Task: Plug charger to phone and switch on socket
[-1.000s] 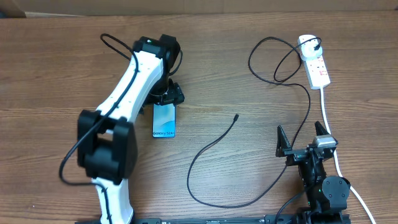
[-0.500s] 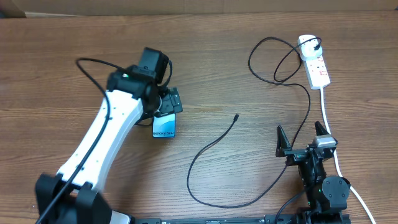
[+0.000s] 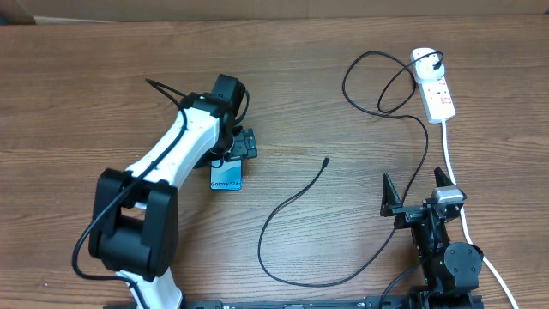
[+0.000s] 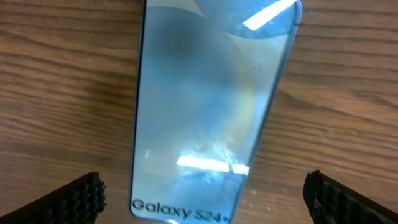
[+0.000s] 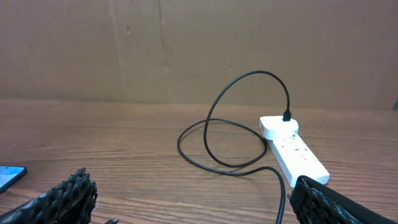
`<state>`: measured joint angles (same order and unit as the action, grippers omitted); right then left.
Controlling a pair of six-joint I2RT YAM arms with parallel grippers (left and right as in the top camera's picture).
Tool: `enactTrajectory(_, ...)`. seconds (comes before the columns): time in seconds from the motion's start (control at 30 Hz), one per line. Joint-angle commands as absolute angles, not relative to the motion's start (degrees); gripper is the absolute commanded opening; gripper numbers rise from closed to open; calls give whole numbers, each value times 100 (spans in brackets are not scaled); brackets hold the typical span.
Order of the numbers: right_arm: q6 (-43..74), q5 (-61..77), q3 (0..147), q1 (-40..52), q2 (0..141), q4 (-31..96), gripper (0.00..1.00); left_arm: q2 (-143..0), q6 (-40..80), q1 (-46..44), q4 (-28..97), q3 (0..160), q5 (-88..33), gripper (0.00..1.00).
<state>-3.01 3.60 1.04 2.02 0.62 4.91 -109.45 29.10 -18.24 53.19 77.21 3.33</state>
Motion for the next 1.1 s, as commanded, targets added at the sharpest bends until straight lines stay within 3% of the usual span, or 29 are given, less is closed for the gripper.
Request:
enactTrajectory(0.0,-309,305,45,242,16,464,100,-11032,2652,-1791,5249,7708,742,100)
enactTrajectory(0.57,-309,305,45,242,16,464,100,-11775,2327,-1789,4853,7708,462,100)
enactTrajectory(0.8,-309,305,45,242,16,464,100,-11775,2117,-1789,4792,7706,464,89)
enactTrajectory(0.97,-309,305,45,242,16,464,100,-11775,2119,-1789,4768,7701,495,87)
enactTrajectory(1.07,-309,305,45,242,16,464,100,-11775,2121,-1789,4768,7701,482,95)
